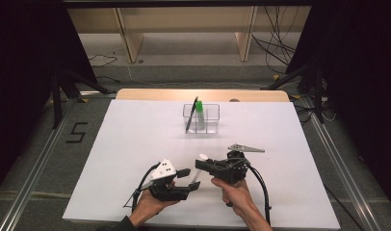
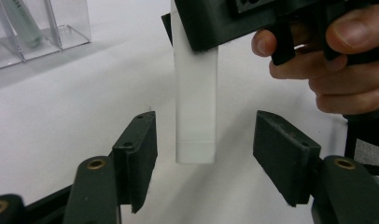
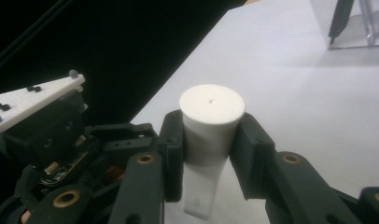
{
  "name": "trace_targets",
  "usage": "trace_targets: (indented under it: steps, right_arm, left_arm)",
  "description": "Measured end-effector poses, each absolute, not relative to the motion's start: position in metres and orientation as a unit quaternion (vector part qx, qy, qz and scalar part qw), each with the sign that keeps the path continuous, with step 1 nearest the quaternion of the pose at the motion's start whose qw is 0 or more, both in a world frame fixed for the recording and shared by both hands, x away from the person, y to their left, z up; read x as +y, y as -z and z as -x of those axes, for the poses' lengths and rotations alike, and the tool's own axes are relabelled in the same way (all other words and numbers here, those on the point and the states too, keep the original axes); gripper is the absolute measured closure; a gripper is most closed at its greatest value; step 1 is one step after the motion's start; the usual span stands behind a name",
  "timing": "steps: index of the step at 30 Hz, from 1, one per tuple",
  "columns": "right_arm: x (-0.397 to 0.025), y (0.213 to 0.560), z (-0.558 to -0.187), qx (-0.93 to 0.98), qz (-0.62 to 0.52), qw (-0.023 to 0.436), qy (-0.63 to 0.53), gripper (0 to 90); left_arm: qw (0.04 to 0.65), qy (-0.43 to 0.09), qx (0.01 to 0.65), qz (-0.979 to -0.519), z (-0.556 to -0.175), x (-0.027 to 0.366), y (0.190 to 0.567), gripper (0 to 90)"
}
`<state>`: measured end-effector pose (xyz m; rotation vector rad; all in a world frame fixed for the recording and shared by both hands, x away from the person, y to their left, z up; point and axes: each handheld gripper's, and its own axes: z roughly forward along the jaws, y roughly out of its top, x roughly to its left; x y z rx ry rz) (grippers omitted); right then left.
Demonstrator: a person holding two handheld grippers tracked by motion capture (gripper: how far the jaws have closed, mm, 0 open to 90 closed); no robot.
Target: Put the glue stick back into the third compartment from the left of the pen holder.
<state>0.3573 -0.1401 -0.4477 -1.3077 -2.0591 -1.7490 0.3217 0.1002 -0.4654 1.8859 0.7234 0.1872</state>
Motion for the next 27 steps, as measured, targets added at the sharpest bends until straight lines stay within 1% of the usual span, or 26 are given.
trace_targets:
  steps: [6,12,18,23,27]
  right_arm:
    - [-0.146,0.445,-0.359,-0.685,0.437,0.056,0.580,67.6]
    - [-0.154,0.440,-0.366,-0.684,0.440,0.025,0.581,67.6]
    - [-0.160,0.433,-0.375,-0.689,0.442,-0.003,0.574,67.6]
    - [-0.168,0.426,-0.386,-0.690,0.448,-0.023,0.569,67.6]
    - [-0.173,0.420,-0.394,-0.689,0.452,-0.036,0.566,67.5]
  left_arm:
    - [0.519,-0.088,0.317,-0.789,-0.326,0.111,0.464,33.7]
    - [0.513,-0.105,0.330,-0.785,-0.330,0.130,0.461,28.4]
    - [0.518,-0.115,0.344,-0.774,-0.334,0.147,0.459,27.5]
    - [0.514,-0.124,0.345,-0.776,-0.334,0.156,0.459,26.7]
    - [0.519,-0.119,0.353,-0.769,-0.335,0.164,0.459,25.4]
